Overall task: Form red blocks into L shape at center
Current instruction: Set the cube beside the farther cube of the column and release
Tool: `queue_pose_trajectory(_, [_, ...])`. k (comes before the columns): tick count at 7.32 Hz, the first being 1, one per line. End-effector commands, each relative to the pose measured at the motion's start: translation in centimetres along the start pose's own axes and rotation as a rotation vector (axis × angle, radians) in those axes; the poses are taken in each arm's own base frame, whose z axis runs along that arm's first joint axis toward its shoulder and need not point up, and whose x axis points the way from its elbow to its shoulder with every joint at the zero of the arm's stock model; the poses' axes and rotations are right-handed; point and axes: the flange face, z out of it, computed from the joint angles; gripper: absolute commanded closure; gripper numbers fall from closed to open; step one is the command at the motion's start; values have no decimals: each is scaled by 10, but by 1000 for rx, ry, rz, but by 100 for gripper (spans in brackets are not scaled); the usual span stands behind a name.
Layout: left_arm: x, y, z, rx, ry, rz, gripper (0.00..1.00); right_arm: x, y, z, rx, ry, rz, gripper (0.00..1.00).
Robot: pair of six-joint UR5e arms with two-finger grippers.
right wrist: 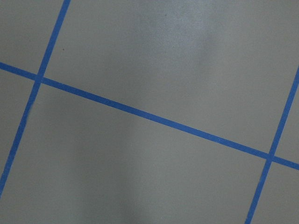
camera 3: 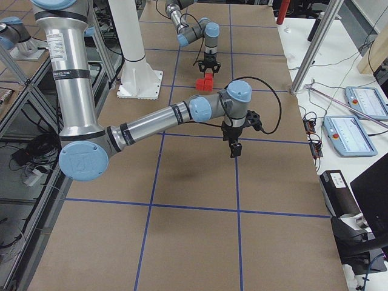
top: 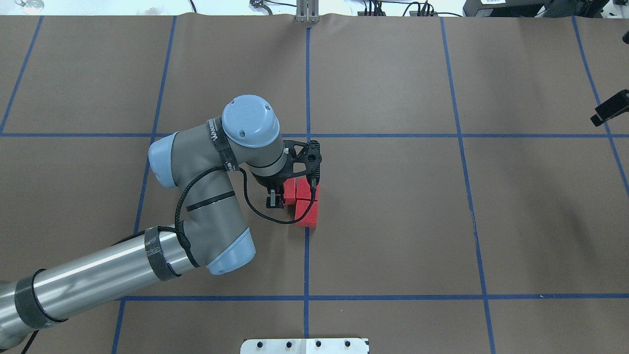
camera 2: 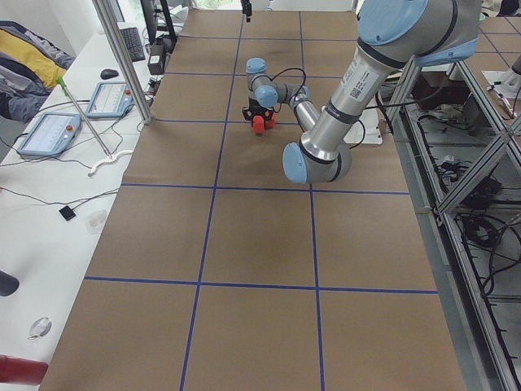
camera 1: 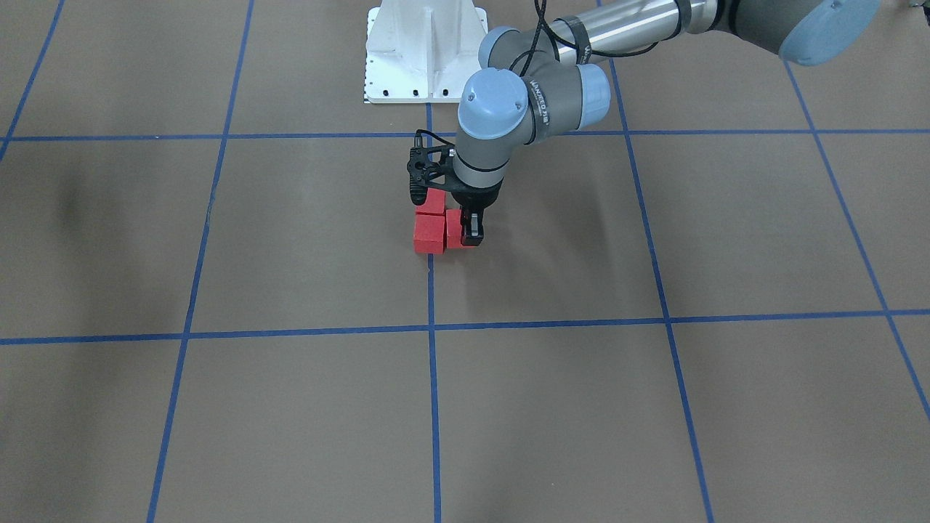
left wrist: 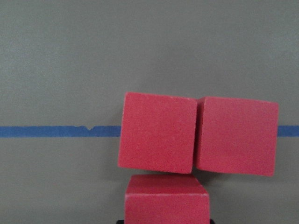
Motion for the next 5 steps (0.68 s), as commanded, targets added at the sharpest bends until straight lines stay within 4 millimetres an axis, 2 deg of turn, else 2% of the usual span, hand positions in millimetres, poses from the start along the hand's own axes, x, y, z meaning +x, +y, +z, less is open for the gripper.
queue_pose_trajectory(1, [-3,-6,2,-2,1,-4,75,-1,-1,-1,1,0,-1,0])
queue_pose_trajectory(5, [-3,-2,5,-9,3,2,64,-1,-1,-1,4,0,-3,0])
